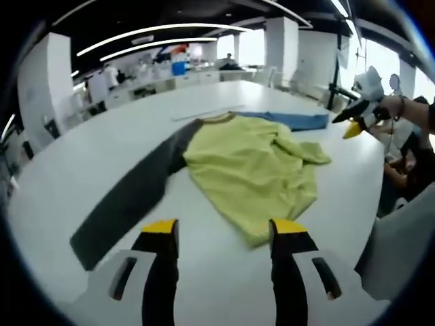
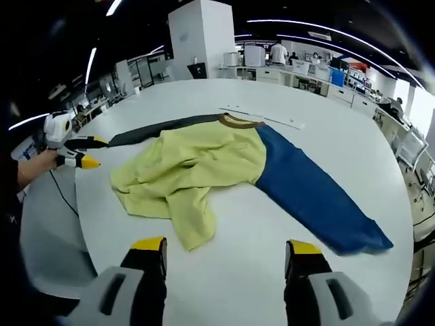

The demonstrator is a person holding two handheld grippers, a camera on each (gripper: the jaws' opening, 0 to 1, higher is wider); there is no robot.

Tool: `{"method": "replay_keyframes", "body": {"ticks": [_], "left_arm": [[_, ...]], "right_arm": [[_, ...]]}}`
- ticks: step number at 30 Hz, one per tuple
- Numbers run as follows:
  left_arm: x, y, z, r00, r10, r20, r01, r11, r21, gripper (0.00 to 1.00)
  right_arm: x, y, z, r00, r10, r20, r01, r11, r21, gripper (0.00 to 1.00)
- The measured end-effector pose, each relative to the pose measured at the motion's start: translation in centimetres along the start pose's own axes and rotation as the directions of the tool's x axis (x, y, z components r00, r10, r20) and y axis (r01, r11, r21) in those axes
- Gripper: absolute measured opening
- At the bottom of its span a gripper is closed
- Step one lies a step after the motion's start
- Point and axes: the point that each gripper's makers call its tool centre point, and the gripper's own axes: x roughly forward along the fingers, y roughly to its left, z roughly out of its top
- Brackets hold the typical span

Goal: Fold the garment on the visible template until the final outline fits inside the template.

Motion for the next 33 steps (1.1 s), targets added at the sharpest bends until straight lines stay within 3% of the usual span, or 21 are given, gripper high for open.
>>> {"method": "replay_keyframes", "body": {"ticks": [5,9,15,22,33], "left_arm": [[0.7,-1.3,-0.3,1.000,-0.029,-0.006,0.029,0.999,0.015,0.46],[1.4,-2.2,-1.2,0.999,-0.044,-0.031,0.044,0.999,0.015,0.45],[2.4,-3.4,-2.1,0.998,-0.045,-0.052,0.046,0.998,0.030,0.43],[3.1,-4.6,-2.8,0.994,-0.072,-0.082,0.077,0.995,0.061,0.37],[3.6,-4.5,-3.0,0.995,-0.073,-0.064,0.076,0.995,0.059,0.25]], "right_arm": [[1.0,1.7,-0.6,0.999,0.028,-0.016,-0.028,0.999,-0.032,0.64],[1.8,2.6,-1.5,0.997,0.040,-0.065,-0.048,0.991,-0.122,0.62],[2.8,4.3,-1.3,0.994,0.087,-0.064,-0.096,0.982,-0.162,0.41],[4.2,5.0,-1.1,0.994,0.093,-0.063,-0.103,0.975,-0.199,0.30],[5.7,4.7,-2.2,0.992,0.089,-0.093,-0.108,0.969,-0.223,0.17]]}}
